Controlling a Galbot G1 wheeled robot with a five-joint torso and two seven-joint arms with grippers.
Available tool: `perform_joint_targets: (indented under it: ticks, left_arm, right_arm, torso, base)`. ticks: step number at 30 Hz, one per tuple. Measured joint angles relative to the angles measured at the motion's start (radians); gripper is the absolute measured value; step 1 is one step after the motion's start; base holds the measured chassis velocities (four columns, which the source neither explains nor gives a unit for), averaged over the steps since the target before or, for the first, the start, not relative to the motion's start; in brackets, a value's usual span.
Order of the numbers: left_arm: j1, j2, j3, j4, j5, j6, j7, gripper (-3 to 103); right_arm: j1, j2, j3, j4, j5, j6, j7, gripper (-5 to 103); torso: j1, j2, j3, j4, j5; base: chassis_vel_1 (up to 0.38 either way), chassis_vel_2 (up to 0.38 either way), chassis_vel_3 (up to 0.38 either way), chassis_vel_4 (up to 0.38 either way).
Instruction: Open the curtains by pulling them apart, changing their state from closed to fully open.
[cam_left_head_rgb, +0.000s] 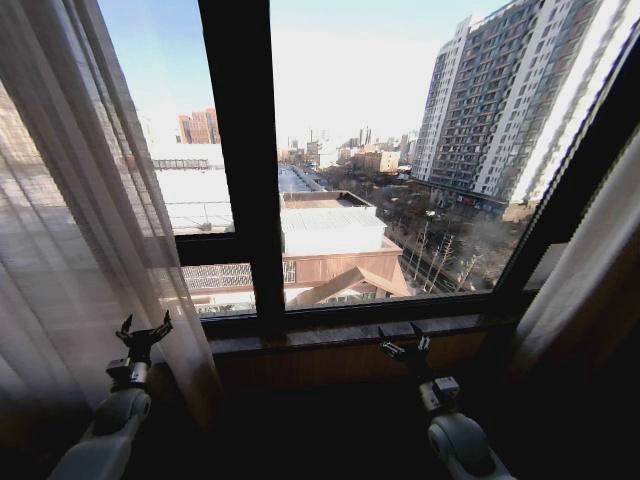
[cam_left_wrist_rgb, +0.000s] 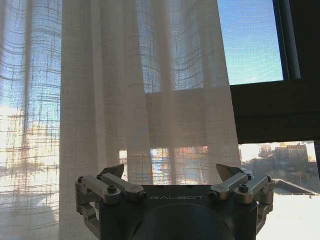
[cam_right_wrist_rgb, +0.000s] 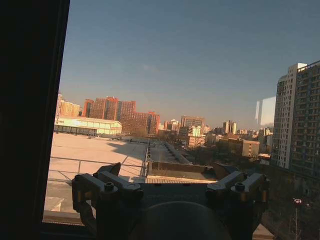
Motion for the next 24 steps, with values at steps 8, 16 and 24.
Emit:
perform_joint_targets:
  ticks: [8, 16, 24]
  left_arm:
    - [-0.042, -0.017, 0.049, 0.022, -0.009, -0.006, 0.012, 100]
    - [-0.161, -0.022, 0.103, 0.138, -0.005, -0.003, 0.02, 100]
    - [-0.227, -0.014, 0.123, 0.23, -0.017, -0.007, 0.047, 100]
  right_arm:
    - [0.0, 0.0, 0.0, 0.0, 0.0, 0.0, 0.0, 100]
    - [0.0, 0.0, 0.0, 0.0, 0.0, 0.0, 0.0, 100]
    - [0.0, 0.0, 0.0, 0.0, 0.0, 0.0, 0.0, 100]
  torso:
    - [0.001, 0.0, 0.0, -0.0002, 0.0]
    - [0.0, 0.0, 0.0, -0.0001, 0.0]
    - [0.0, 0.0, 0.0, 0.0001, -0.0001]
  base:
    - [-0.042, 0.045, 0.042, -0.035]
    - [0.0, 0.0, 0.0, 0.0]
    - [0.0, 0.0, 0.0, 0.0]
